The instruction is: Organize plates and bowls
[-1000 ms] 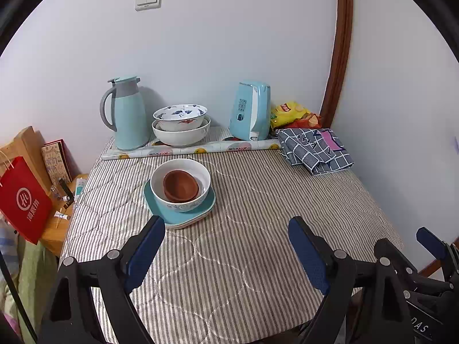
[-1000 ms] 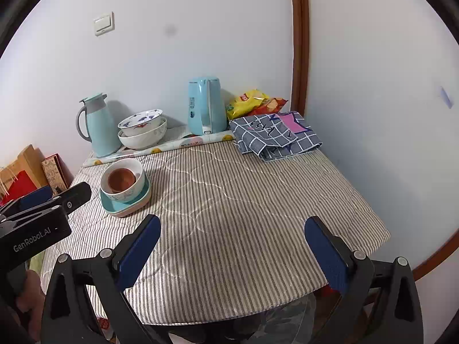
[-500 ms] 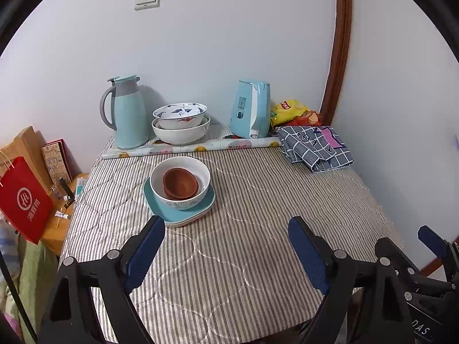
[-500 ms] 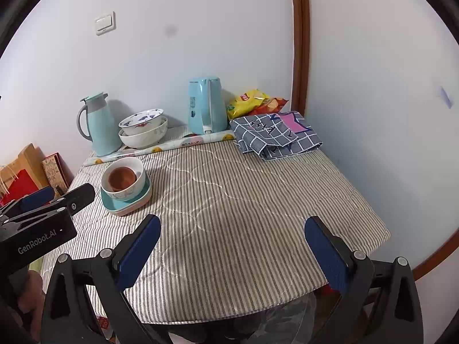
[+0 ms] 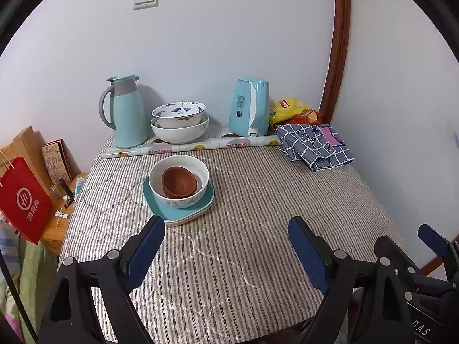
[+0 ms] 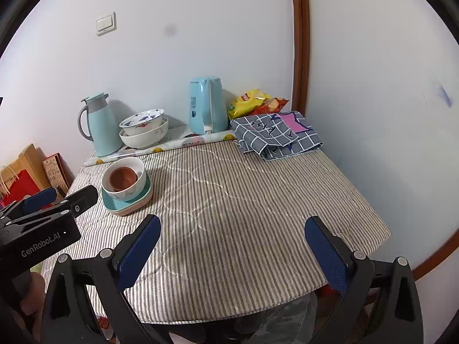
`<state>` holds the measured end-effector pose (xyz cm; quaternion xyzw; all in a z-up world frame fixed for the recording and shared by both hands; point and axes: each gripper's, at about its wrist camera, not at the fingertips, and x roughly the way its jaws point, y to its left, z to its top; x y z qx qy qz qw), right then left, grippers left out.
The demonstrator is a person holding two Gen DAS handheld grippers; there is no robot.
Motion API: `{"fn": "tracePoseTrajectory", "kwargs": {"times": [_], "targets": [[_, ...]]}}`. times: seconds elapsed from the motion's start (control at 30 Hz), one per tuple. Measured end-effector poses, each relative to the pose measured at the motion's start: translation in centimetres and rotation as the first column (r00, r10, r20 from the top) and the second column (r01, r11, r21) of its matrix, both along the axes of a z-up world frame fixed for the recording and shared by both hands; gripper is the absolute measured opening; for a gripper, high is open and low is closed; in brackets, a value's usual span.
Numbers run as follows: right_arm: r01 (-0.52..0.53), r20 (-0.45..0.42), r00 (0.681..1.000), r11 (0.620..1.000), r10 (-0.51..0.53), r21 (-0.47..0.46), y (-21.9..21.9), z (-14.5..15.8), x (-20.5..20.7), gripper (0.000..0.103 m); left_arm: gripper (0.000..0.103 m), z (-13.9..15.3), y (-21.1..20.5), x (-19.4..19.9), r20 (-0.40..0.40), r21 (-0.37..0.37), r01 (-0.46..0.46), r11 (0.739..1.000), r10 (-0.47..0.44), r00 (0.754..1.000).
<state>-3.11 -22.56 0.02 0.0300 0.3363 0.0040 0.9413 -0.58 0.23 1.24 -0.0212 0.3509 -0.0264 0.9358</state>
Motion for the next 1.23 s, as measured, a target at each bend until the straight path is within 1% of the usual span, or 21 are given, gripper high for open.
{"fn": "tracePoseTrajectory", "kwargs": {"times": [1.0,1.23], "targets": [[0.0,0.005,1.0,1.0,0.0,0.004,-0.03,-0.1,-0.21,0.099,0.087,0.04,0.24,0.13,-0.001,0.005,0.0,1.0,0.0,1.0],[-0.001,0.008,1.0,1.0,0.001,0.007,0.21,-0.31,-0.05,0.099,0.087,-0.22,0.59,0.62,-0.002,-0.004,0.005,1.0,-0.005,1.0]]}}
